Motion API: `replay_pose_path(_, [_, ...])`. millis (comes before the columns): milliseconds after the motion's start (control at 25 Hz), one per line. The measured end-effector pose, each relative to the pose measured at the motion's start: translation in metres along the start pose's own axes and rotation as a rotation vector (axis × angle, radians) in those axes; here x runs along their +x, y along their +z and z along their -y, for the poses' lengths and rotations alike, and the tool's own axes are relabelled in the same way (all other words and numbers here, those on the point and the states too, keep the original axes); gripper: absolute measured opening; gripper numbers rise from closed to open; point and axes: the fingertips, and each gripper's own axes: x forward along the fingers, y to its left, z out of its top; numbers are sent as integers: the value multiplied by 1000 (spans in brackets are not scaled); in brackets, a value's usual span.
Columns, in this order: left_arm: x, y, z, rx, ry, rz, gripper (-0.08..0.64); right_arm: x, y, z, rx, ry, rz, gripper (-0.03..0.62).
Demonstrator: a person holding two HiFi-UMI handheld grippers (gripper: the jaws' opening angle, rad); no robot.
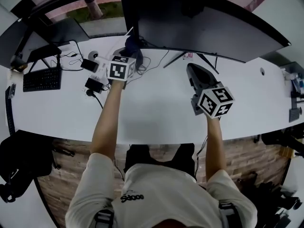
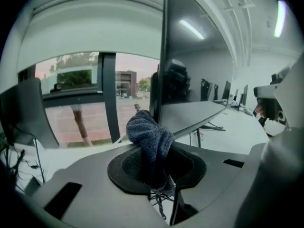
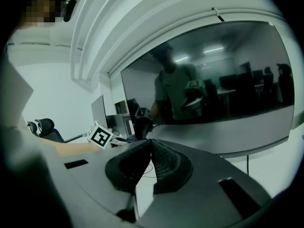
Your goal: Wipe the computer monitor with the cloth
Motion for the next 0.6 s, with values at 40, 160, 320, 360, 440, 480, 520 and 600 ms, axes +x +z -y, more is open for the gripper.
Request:
replay_pose_path(40, [4, -8, 2, -35, -8, -6, 92, -1, -5, 4, 6, 1, -1, 3])
replay_pose_path(160, [13, -19, 6, -100, -9, -2, 91, -4, -11, 19, 17, -9, 1, 3])
replay_pose_path(320, [17, -21, 10, -191, -11, 15, 86, -16, -18, 38, 34, -21, -16, 5])
replay_pose_path(360, [18, -21, 11, -228, -19, 23, 86, -19, -20, 42, 14, -24, -20, 5])
replay_pose_path(440, [18, -21, 11, -293, -26, 43, 84, -24, -21, 49, -49, -43, -10, 5])
replay_pose_path(480, [18, -20, 10, -307, -21, 50, 84, -26, -22, 52, -76, -54, 0, 5])
replay_pose_path(520, [18, -20, 11, -310, -13, 51, 84, -29, -24, 57, -87, -65, 10, 5])
replay_pose_path(600, [19, -22, 17, -299, -4, 43, 83, -35, -27, 68, -59, -84, 33, 5])
